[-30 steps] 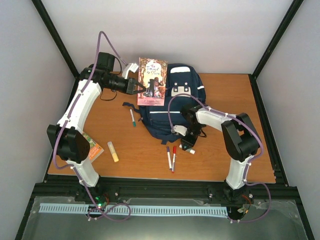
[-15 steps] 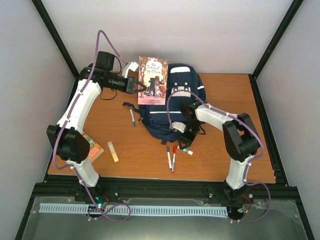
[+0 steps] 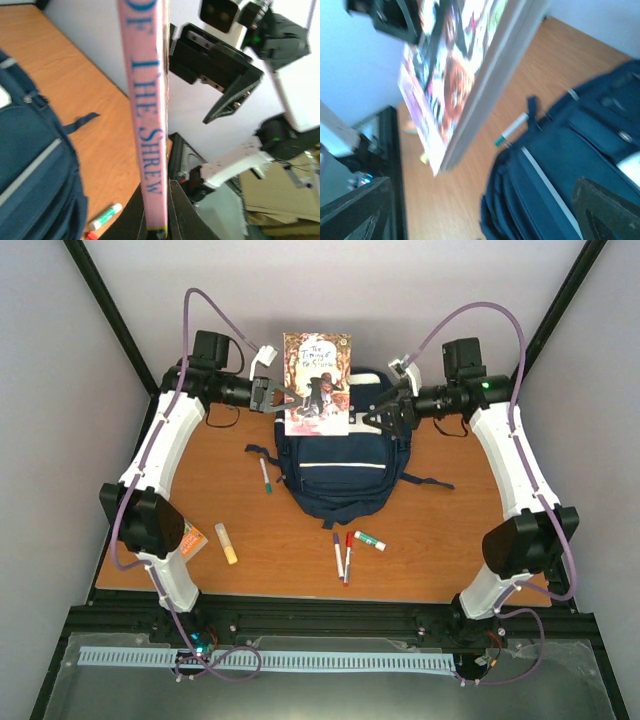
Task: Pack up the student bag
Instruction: Move the stationery to the center of the board, then place the book in the student bag.
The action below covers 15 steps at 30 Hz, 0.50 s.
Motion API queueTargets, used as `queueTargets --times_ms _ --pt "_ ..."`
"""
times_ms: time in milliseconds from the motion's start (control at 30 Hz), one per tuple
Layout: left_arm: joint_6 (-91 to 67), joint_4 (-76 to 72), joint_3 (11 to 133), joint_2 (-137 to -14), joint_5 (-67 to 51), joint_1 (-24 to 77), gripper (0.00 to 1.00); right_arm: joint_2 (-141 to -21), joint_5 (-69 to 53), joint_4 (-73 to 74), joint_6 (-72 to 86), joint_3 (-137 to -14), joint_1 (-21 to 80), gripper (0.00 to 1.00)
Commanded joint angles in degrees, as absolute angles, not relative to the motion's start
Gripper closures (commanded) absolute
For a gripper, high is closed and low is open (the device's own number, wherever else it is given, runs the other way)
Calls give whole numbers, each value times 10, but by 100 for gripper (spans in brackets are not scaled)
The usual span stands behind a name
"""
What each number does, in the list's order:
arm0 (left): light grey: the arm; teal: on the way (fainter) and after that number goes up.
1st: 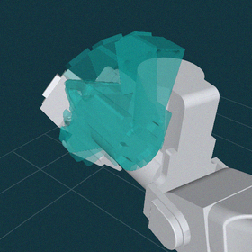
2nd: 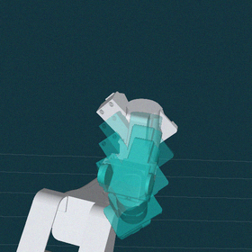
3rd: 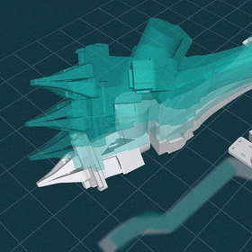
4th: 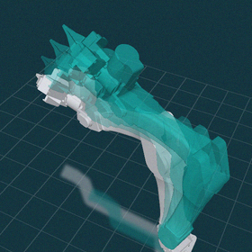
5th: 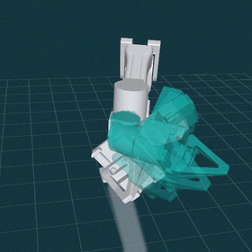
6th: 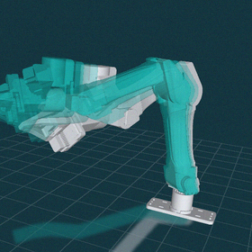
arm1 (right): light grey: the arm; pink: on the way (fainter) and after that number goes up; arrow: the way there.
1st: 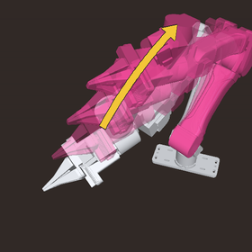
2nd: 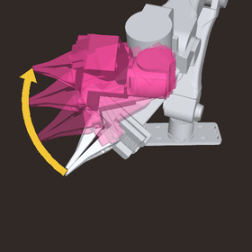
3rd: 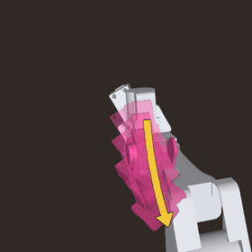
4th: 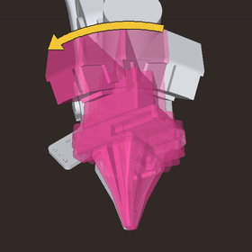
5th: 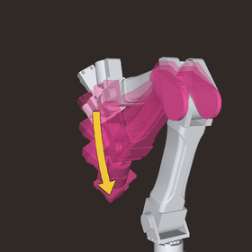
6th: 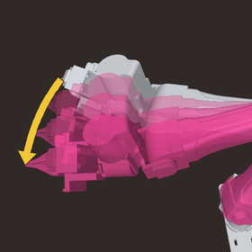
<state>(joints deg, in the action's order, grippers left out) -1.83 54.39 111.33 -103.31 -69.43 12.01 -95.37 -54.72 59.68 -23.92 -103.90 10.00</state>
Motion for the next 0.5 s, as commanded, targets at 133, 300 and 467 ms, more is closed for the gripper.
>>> queueTargets --times_ms 133,300,467 --pt "-34 529 1137 -1050 -862 120 99 -1043 -757 456 -6 -1100 118 0" --pt "-21 539 1127 -1046 -867 120 99 -1073 -770 461 8 -1135 146 0" --pt "-36 534 1114 -1041 -832 120 99 -1072 -797 402 102 -1137 165 0"
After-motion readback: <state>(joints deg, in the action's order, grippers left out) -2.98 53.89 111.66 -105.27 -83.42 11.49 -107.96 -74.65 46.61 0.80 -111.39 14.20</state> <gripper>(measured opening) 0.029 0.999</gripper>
